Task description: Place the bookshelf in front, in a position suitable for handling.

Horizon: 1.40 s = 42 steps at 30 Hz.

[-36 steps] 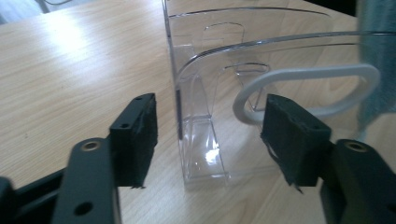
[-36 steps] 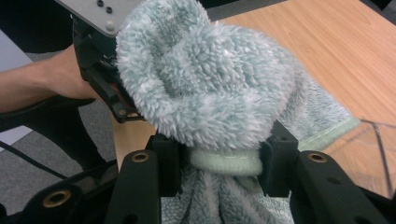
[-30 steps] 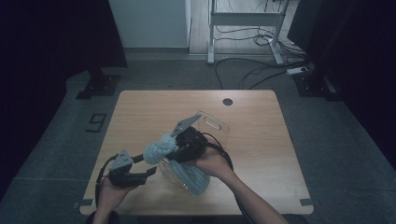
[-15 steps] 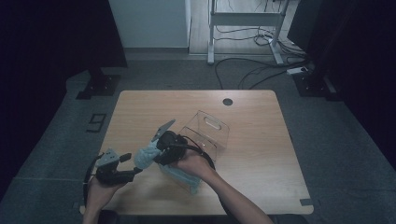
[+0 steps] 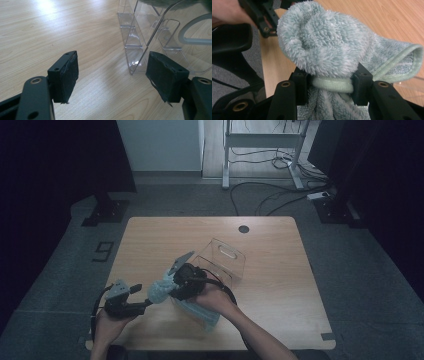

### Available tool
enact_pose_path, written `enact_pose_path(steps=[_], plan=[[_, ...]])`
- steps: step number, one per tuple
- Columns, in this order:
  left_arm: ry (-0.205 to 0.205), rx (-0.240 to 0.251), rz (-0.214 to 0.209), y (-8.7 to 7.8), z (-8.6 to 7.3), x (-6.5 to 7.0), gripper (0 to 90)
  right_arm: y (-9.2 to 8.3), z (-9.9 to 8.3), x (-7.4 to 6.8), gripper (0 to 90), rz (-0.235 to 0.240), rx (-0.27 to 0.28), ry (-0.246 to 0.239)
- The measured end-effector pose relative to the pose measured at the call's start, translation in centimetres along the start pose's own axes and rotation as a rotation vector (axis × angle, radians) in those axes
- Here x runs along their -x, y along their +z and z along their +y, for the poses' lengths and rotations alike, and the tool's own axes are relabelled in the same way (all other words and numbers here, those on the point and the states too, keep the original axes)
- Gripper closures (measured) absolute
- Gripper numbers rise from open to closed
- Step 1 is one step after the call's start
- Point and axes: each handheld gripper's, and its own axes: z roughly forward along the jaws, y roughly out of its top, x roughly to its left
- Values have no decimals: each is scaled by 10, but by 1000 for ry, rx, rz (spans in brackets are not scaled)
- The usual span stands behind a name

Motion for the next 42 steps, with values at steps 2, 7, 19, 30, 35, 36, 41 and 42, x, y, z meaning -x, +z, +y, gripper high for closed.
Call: enact_pose_path(steps=[2,7,19,30,35,36,41,42], plan=[[1,1,2,0,0,1,266,-4,-4,-1,563,3,4,1],[6,0,0,1,1,3,266,-13,-17,-3,561,13,20,6],[21,5,-14,5,7,12,271,-34,-52,-10,558,27,56,21],[60,15,-29,10,13,27,289,-47,-84,-17,557,32,67,33],[73,25,-38,12,17,33,289,-47,-98,-17,557,35,58,47],[74,28,-43,13,18,35,289,-46,-101,-18,557,34,53,51],[87,33,-47,15,21,40,291,-37,-112,-20,557,29,30,53],[89,34,-50,16,22,42,291,-36,-113,-20,557,30,31,57]])
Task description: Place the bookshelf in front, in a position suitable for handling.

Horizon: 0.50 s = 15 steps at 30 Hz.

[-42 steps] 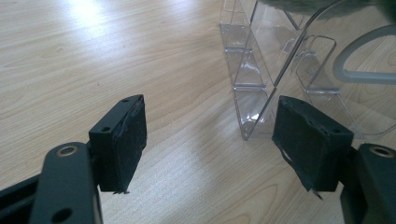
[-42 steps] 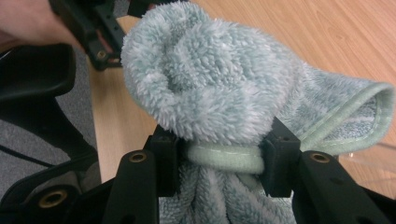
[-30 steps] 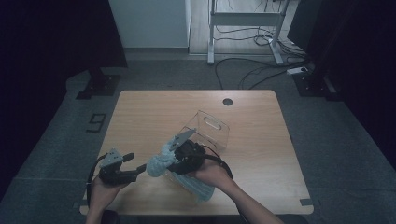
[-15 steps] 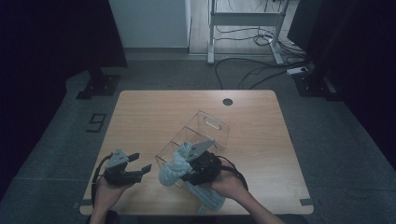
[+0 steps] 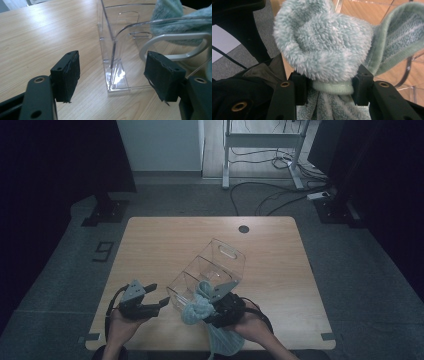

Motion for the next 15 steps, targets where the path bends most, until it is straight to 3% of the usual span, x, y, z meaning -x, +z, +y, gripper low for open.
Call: enact_pose_path(steps=[15], plan=[[21,-16,5,12,7,12,325,20,-23,5,557,23,-13,58]])
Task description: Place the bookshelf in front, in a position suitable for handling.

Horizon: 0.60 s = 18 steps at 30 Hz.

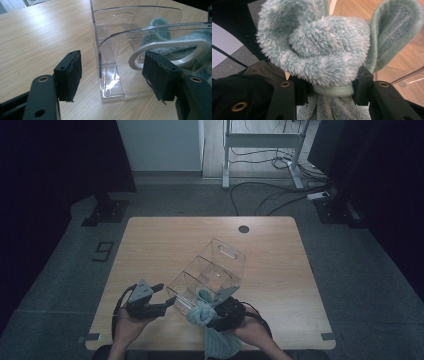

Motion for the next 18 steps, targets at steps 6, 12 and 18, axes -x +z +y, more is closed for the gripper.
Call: enact_pose_path(steps=[6,12,18], plan=[[7,-5,-4,4,2,4,328,12,-8,3,558,9,-21,21],[3,-11,3,7,3,5,345,36,-20,5,557,-14,-110,12],[-1,-14,3,8,3,5,361,48,-22,5,558,-13,-137,27]])
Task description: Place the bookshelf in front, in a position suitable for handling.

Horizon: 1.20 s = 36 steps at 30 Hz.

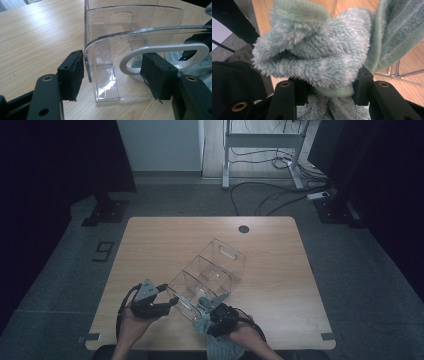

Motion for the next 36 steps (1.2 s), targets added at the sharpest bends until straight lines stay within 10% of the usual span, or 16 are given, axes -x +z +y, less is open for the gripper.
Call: enact_pose_path(steps=[12,36], plan=[[-15,-6,23,4,0,1,405,-13,-4,2,558,-7,10,-7],[-29,1,19,4,0,-1,450,-124,-37,45,559,-202,132,107]])
